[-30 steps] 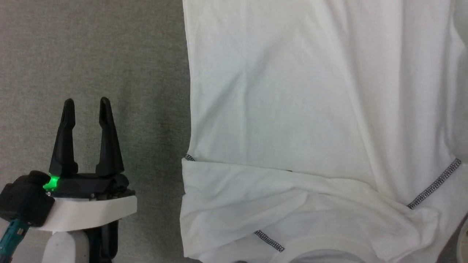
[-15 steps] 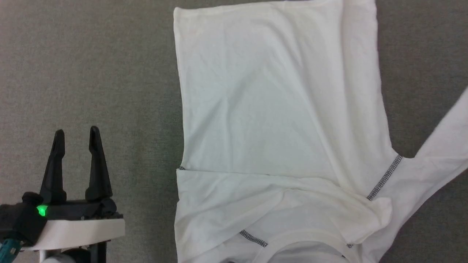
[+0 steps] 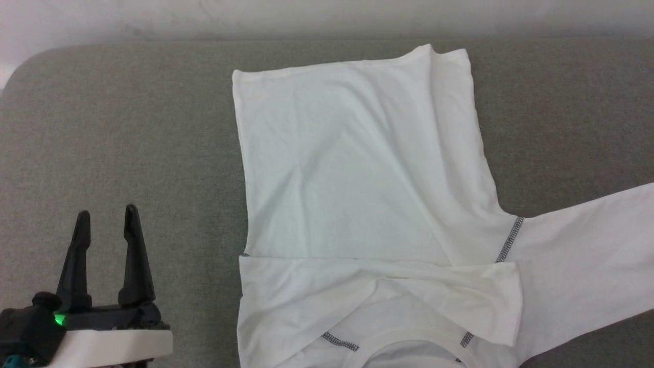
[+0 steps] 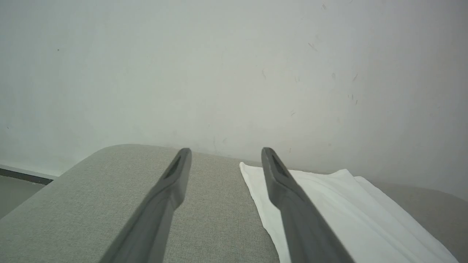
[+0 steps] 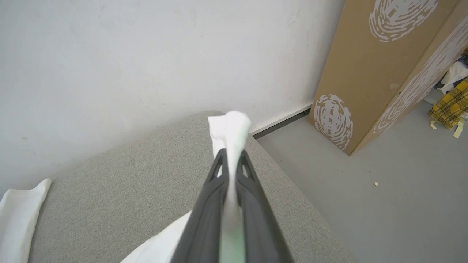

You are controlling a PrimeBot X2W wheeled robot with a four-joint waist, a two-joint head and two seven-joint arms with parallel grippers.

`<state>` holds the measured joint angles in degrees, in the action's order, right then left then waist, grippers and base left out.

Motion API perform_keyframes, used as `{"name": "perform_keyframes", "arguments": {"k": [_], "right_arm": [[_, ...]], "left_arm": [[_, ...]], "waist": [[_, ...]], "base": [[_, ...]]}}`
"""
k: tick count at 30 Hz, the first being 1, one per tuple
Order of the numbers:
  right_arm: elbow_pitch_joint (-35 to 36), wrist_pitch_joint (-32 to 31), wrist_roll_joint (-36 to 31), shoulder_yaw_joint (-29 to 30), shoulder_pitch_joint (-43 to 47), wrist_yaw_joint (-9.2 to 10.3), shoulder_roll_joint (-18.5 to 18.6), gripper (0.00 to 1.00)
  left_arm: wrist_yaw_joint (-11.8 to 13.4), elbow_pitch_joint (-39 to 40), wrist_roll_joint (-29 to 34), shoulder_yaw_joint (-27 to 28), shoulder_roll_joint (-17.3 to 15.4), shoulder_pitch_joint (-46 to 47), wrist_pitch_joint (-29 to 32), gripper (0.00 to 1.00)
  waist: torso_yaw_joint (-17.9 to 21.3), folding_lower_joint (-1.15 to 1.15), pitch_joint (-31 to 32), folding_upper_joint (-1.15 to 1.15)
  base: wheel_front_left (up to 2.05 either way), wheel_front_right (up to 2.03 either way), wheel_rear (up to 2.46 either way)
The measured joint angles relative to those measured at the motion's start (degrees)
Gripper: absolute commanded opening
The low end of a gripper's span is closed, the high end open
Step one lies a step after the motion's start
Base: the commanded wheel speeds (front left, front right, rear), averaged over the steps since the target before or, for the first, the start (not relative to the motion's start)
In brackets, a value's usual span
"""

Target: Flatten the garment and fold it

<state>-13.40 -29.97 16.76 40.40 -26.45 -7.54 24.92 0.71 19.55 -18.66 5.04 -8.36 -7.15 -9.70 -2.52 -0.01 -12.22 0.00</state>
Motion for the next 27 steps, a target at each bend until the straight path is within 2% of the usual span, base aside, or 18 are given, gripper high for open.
{"name": "perform_keyframes", "arguments": {"k": [9,16,21,27], "right_arm": [[8.9,0.2,5.2,-8.2,4.7,0.00,-2.4,0.00],[20.8,-2.4,8.1,-16.6,8.7,0.00,-7.3,0.00],[28.5,-4.9,8.9,-25.7,10.3,0.00,-11.9,0.00],[33.5,-6.9,8.4,-38.8,10.5,0.00,-16.1,0.00]], "left_arm": [[0.6,0.7,0.0,-0.1,0.0,-2.2,1.1,1.00],[1.4,1.6,0.0,-0.2,-0.1,-4.0,2.1,1.00],[1.6,1.8,0.0,-0.6,0.0,-4.7,2.6,1.00],[1.8,1.8,0.0,-1.5,0.0,-4.9,2.9,1.00]], "waist": [[0.2,0.01,3.9,0.00],[-0.4,0.01,6.9,0.00],[-1.0,0.01,8.7,-0.01],[-2.3,0.01,9.8,-0.01]], "base": [[0.00,0.00,0.00],[0.00,0.00,0.00],[0.00,0.00,0.00],[0.00,0.00,0.00]]}}
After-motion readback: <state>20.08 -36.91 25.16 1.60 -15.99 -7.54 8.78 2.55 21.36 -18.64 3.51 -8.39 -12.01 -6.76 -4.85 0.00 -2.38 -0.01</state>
